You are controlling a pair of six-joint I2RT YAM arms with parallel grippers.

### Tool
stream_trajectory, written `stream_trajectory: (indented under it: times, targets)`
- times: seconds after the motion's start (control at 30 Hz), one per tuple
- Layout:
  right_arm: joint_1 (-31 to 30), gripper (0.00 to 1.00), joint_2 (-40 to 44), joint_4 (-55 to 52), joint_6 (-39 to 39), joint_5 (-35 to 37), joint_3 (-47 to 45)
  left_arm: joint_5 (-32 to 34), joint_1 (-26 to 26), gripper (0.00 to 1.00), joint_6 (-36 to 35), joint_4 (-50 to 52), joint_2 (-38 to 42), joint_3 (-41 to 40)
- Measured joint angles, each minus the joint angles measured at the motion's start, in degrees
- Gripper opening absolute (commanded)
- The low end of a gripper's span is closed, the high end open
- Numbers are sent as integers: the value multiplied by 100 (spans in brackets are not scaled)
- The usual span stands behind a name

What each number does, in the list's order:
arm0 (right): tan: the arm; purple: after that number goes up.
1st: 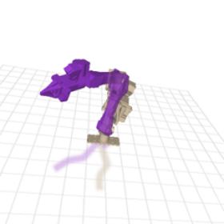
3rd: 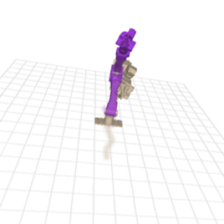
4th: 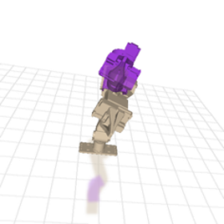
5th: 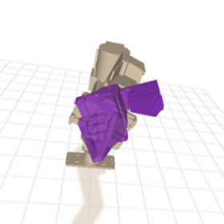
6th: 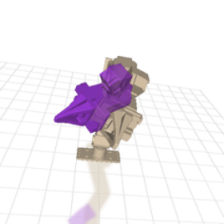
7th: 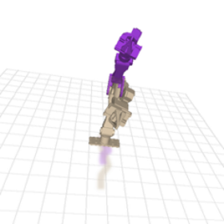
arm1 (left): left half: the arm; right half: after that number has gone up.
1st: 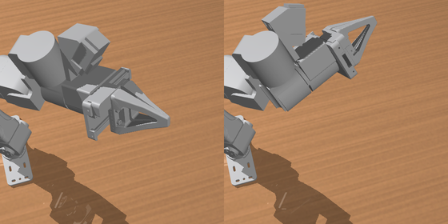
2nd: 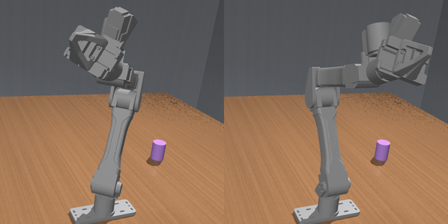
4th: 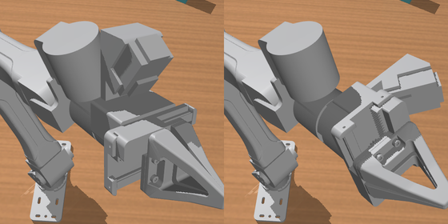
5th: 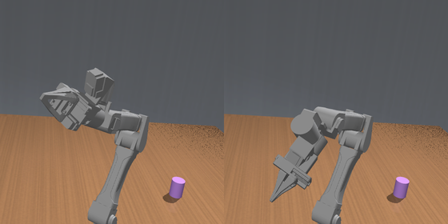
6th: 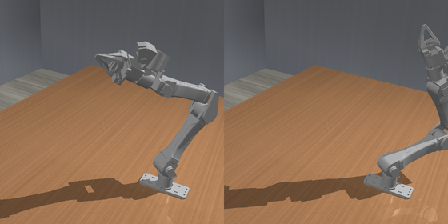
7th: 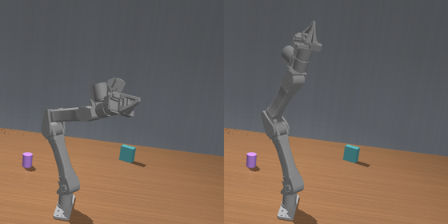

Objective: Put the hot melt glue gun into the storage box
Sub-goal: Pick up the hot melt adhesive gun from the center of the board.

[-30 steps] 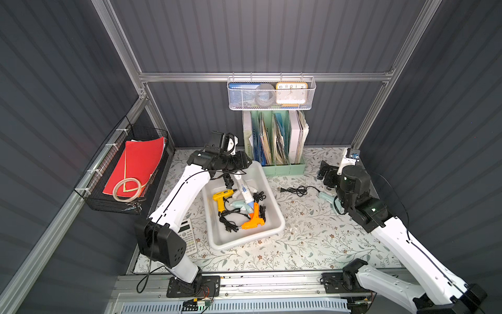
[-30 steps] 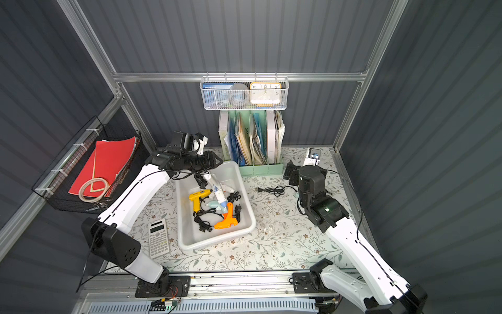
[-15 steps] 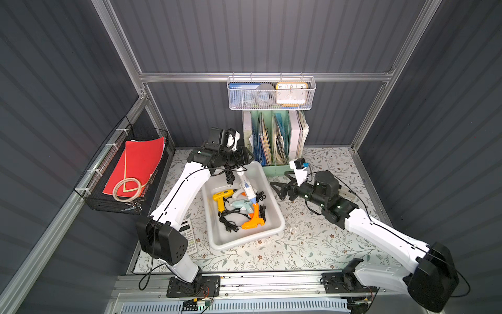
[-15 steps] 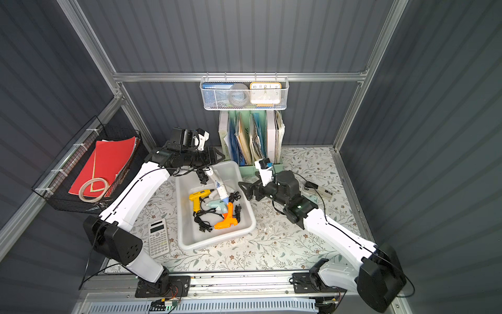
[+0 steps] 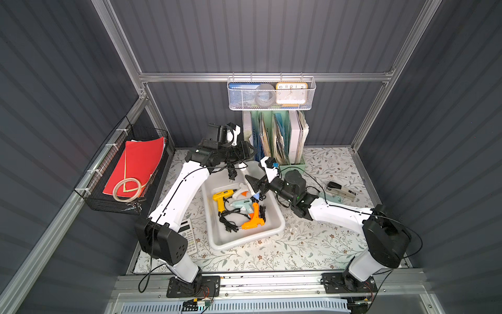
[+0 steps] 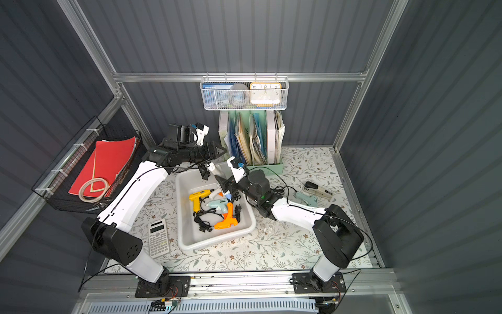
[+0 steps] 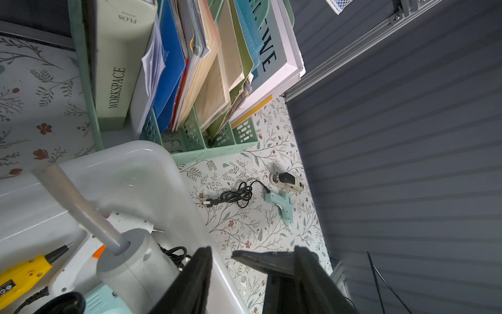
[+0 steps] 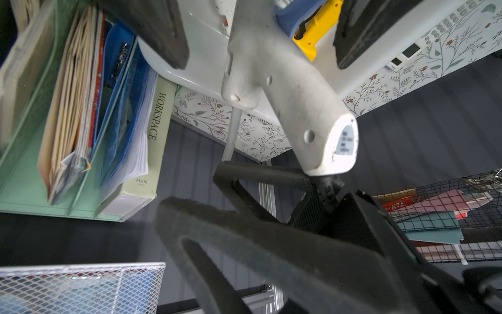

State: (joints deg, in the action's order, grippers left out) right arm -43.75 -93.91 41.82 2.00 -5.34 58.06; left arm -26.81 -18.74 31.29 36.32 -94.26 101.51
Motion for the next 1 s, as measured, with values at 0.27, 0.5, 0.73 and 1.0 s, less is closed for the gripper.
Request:
stream_trajectory:
  times: [0.27, 0.5, 0.73, 1.0]
  targets:
    - [-144, 87, -450, 11, 138, 107, 671, -63, 0, 0, 57, -98, 0, 0]
    - [-245, 60, -699, -146, 186, 271, 1113, -151, 4, 0, 74, -201, 0, 0]
    - [-352, 0, -686, -122, 308, 282, 1117, -50, 39, 1, 118, -302, 13, 0]
    - [-358, 0, -678, -195, 509, 457, 1117, 120, 37, 99, 76, -42, 24, 4]
